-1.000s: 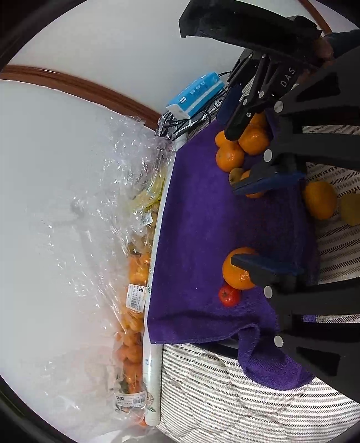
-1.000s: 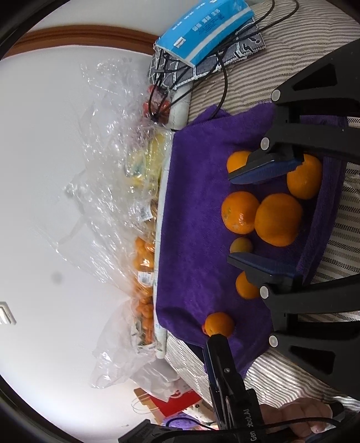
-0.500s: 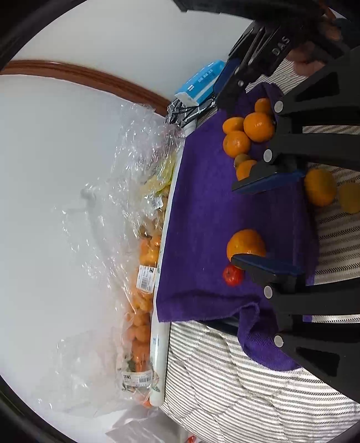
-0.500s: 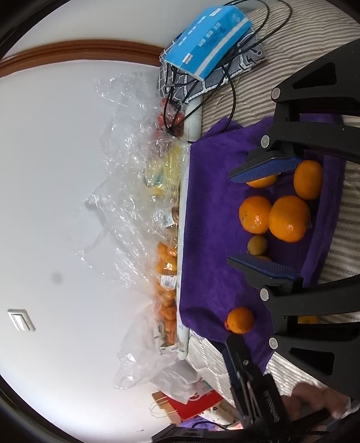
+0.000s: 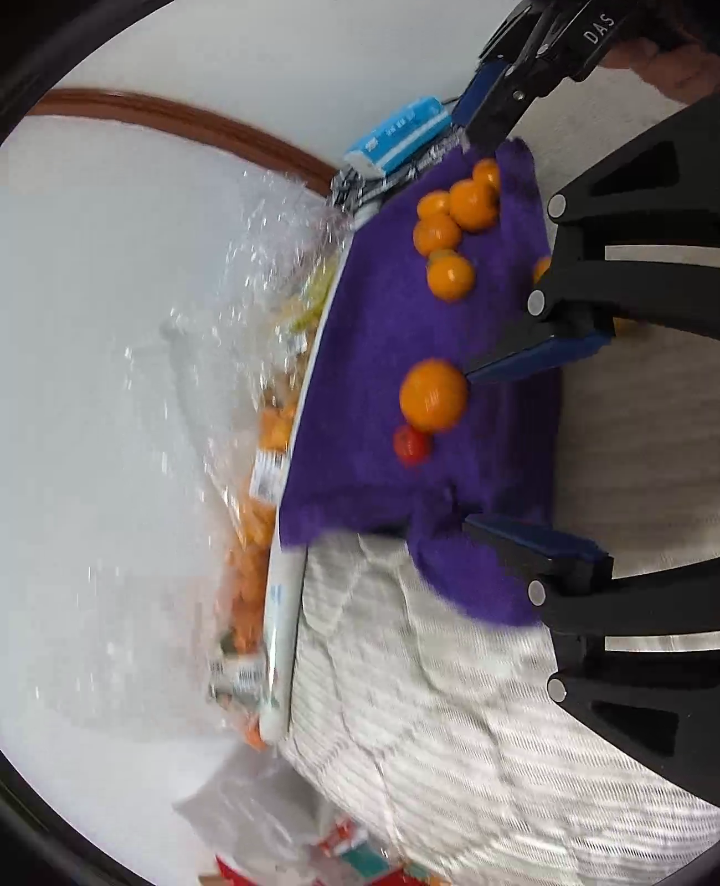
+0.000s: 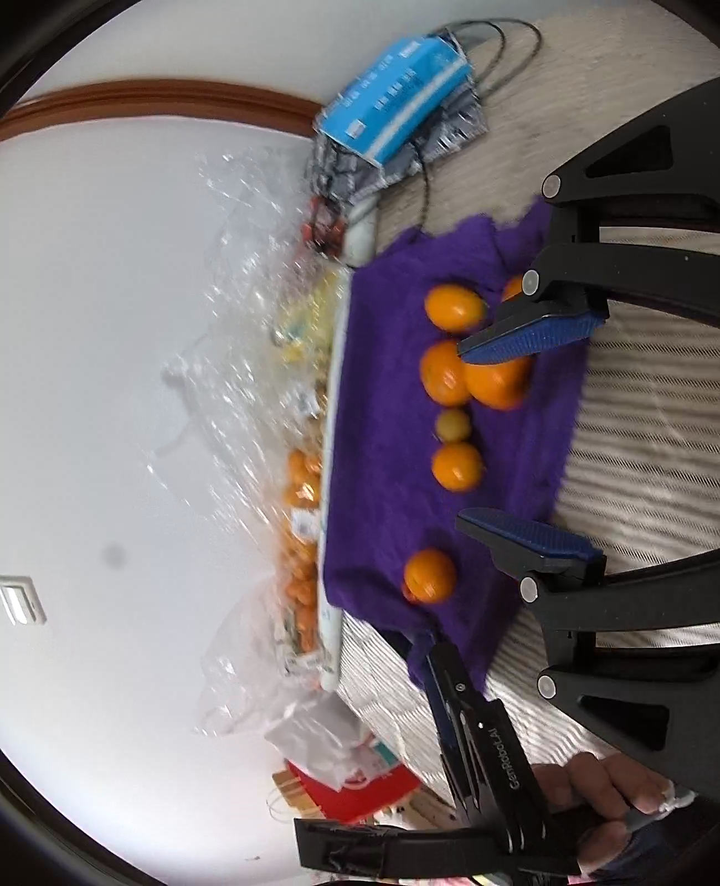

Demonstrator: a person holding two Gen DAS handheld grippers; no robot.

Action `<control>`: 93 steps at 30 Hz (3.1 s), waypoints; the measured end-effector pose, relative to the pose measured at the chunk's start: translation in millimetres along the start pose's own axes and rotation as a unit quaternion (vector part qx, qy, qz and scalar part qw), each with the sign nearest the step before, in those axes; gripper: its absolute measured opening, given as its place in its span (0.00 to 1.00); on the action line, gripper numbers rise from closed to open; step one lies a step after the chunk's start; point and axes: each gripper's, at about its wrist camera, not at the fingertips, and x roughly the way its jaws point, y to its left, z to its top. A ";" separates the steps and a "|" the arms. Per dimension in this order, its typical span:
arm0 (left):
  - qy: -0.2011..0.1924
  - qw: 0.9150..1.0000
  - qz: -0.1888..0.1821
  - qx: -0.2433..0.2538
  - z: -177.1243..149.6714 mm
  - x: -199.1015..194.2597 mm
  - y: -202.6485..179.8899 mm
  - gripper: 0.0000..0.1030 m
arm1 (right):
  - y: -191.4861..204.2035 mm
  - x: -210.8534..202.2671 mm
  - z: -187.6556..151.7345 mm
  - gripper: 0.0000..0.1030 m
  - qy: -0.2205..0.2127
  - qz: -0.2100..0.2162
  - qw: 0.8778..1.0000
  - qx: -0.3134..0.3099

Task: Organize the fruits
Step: 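Open both tools to release the oranges and withdraw from the towel, then grasp an orange with the right tool while the left tool grasps a small yellow fruit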

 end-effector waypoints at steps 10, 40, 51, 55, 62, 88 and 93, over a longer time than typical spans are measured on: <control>0.003 1.000 0.023 -0.015 -21.8 -30.9 41.3 0.48 | 38.5 16.7 -34.8 0.52 0.046 0.043 0.998 -0.003; 0.027 0.999 0.003 0.047 -26.3 -22.2 19.6 0.48 | 27.6 22.5 -24.6 0.33 0.045 0.041 0.998 -0.011; 0.054 0.998 0.008 0.041 -27.8 -13.0 14.4 0.48 | -20.5 1.7 -46.0 0.33 0.029 0.020 0.999 -0.002; 0.054 0.998 0.011 0.035 -26.9 -11.8 16.1 0.48 | -13.8 2.6 -46.2 0.33 0.033 0.013 0.999 -0.013; 0.050 0.998 0.017 0.040 -27.7 -11.5 5.6 0.48 | -9.2 0.9 -46.6 0.33 0.031 -0.013 0.999 -0.023; 0.123 0.984 -0.044 0.122 -48.3 18.0 -79.8 0.42 | -25.1 -3.7 -46.7 0.33 0.037 -0.051 0.998 0.006; 0.129 0.983 -0.051 0.122 -49.2 21.5 -84.2 0.27 | -29.3 -1.4 -47.9 0.33 0.043 -0.049 0.998 0.016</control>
